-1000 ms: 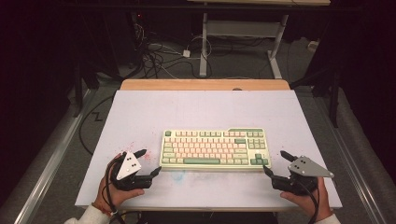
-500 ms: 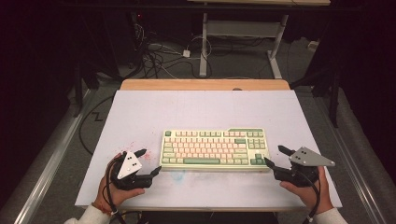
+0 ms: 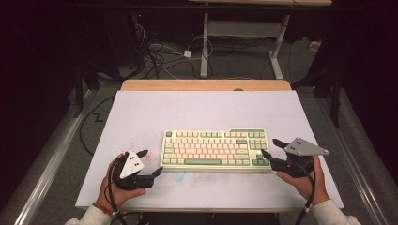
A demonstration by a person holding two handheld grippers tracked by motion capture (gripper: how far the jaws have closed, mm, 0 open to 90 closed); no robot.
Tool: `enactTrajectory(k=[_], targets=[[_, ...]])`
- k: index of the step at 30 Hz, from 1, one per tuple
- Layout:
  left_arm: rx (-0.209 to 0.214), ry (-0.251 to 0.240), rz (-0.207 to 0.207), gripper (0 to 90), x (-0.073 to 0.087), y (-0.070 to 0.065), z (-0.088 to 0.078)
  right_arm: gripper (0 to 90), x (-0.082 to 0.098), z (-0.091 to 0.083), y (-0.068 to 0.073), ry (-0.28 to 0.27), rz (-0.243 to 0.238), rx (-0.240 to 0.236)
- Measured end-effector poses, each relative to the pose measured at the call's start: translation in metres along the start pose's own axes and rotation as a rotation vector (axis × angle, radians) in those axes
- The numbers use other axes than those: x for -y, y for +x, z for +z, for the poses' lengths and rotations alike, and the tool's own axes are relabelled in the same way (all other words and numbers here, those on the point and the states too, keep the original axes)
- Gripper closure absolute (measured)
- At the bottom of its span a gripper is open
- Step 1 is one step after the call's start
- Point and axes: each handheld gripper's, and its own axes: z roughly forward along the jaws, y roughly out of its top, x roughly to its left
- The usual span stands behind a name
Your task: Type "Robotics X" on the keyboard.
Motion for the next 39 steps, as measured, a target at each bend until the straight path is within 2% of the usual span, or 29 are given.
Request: enactTrajectory(k=[9, 13, 18, 29, 32, 35, 39], targets=[[0.004, -0.001, -0.003, 21.4, 0.0, 0.001, 0.0, 58.2, -0.009, 0.017, 0.005, 0.024, 0.002, -0.05], [0.005, 0.001, -0.003, 21.4, 0.0, 0.001, 0.0, 70.5, -0.013, 0.024, 0.011, 0.046, -0.019, -0.081], [0.01, 0.006, -0.001, 21.5, 0.0, 0.0, 0.001, 78.6, -0.014, 0.03, 0.017, 0.066, -0.042, -0.113], [0.019, 0.013, -0.005, 21.7, 0.0, 0.001, 0.003, 89.9, -0.013, 0.046, 0.026, 0.115, -0.075, -0.16], [0.026, 0.013, -0.002, 23.7, -0.003, 0.001, 0.003, 90.0, -0.012, 0.051, 0.028, 0.127, -0.082, -0.168], [0.041, 0.012, 0.0, 33.0, -0.008, 0.001, 0.005, 90.0, -0.008, 0.061, 0.033, 0.162, -0.095, -0.179], [0.043, 0.034, 0.007, 42.8, -0.017, 0.001, 0.009, 90.0, -0.004, 0.067, 0.033, 0.187, -0.096, -0.18]])
